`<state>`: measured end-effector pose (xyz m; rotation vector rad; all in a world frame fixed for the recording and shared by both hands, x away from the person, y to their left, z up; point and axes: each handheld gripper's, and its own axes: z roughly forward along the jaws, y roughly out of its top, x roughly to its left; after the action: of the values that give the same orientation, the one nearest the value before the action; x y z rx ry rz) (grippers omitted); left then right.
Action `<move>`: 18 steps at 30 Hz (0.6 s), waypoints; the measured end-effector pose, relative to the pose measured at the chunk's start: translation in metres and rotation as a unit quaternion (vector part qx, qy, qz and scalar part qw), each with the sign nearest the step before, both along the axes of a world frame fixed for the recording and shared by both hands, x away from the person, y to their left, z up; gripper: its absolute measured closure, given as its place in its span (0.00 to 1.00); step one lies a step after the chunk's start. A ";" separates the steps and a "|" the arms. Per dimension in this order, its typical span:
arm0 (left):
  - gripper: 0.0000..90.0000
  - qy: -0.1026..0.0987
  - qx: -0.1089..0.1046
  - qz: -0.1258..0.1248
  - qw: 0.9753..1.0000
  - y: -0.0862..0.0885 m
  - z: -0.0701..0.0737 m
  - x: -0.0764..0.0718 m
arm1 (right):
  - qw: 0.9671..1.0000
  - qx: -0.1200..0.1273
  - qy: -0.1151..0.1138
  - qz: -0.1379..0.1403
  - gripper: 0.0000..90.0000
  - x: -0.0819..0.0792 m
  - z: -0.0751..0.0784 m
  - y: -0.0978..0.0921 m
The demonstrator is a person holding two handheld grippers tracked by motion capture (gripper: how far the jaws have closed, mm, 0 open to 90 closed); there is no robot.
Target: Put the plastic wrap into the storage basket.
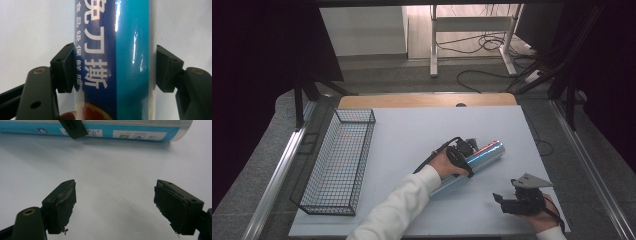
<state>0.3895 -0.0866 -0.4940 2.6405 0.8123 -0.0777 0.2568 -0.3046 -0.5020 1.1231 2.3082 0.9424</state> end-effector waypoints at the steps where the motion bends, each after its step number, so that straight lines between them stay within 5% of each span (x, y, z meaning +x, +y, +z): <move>1: 0.35 0.000 0.000 0.000 1.000 0.000 0.000 0.000 | 1.000 0.000 0.000 0.000 0.20 0.000 0.000 0.000; 9: 0.35 0.002 -0.004 0.003 1.000 0.005 0.002 0.003 | 1.000 0.001 -0.003 -0.004 0.20 0.000 0.001 -0.003; 18: 0.35 0.012 -0.011 0.026 1.000 0.034 0.020 0.008 | 1.000 0.001 -0.005 -0.007 0.20 0.001 0.001 -0.005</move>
<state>0.3970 -0.0523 -0.4738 2.6017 0.8822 -0.1030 0.2579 -0.3091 -0.5012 1.1324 2.2881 0.9440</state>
